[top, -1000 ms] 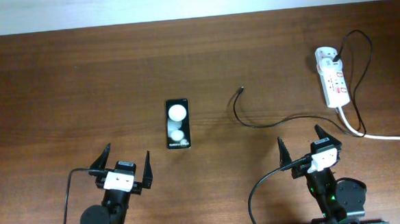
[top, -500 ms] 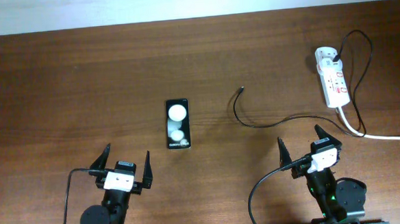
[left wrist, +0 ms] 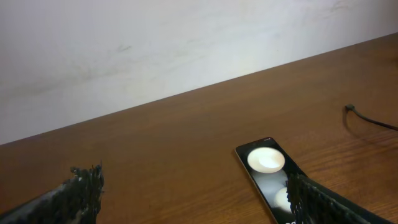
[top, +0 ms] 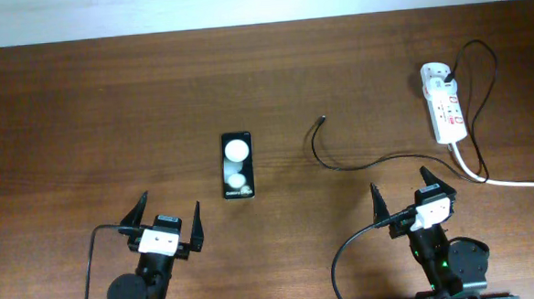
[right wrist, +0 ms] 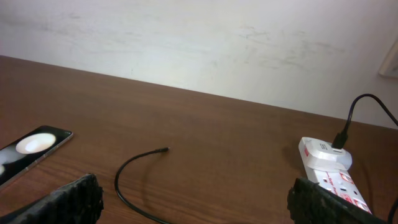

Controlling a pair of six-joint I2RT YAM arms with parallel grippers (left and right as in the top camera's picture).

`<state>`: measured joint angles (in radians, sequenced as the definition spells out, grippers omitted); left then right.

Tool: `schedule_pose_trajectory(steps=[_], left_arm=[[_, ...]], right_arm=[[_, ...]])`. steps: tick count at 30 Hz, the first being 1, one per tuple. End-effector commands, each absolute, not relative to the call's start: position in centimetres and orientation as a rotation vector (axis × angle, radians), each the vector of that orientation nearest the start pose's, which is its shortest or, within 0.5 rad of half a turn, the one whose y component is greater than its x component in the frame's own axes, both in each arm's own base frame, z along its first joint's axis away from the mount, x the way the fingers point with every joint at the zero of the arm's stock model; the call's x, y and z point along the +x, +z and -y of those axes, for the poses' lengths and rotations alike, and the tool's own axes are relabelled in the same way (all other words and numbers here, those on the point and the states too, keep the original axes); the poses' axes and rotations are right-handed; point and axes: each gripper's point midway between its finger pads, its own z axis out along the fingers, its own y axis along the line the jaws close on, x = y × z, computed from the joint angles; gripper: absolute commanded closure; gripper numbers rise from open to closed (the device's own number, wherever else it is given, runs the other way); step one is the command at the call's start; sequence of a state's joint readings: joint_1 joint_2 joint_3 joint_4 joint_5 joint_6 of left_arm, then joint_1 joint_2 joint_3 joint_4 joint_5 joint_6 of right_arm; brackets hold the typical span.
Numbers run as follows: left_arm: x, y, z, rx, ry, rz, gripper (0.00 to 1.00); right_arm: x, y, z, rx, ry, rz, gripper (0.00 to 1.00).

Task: Plug charger to phone and switch on socket

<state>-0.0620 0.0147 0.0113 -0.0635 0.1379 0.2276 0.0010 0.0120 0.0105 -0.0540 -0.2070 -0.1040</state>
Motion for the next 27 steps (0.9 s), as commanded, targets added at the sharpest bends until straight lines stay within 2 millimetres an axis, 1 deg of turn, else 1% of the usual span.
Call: schedule_pose_trajectory(steps=[1,9,12,15,16,17,20,24,27], left_arm=[[24.2,17.2,3.7,0.328,0.017,-1.579,0.01],[24.2,17.8,3.8,0.329,0.010,-1.584,0.01],[24.2,18.3,4.5,0.362,-0.026,-1.594,0.01],[24.6,18.4,4.6,0.368,-0.035,-1.630,0.01],[24.9,18.8,4.6,0.370,-0.037,-1.647,0.01],[25.4,19.8,4.8,0.379,-0.049,-1.671,0.01],[26.4,20.9,5.3,0.401,-0.079,-1.700,0.01],[27.9,22.0,6.2,0.435,-0.128,-1.742,0.01],[29.4,22.6,7.0,0.468,-0.181,-1.785,0.01]], right_arm=[[24.2,16.1,-3.8,-0.247,0.104,-1.610,0.01],[24.2,16.1,-3.8,-0.247,0.104,-1.610,0.01],[24.2,16.1,-3.8,-0.247,0.104,-1.610,0.01],[24.2,16.1,-3.8,-0.248,0.104,-1.610,0.01],[24.2,16.1,-3.8,-0.247,0.104,-1.610,0.01],[24.2,16.1,-3.8,-0.248,0.104,-1.610,0.01],[24.2,16.1,-3.8,-0.247,0.104,-1.610,0.01],[24.2,16.1,-3.8,-0.247,0.104,-1.610,0.01],[24.2,16.1,-3.8,-0.247,0.104,-1.610,0.01]])
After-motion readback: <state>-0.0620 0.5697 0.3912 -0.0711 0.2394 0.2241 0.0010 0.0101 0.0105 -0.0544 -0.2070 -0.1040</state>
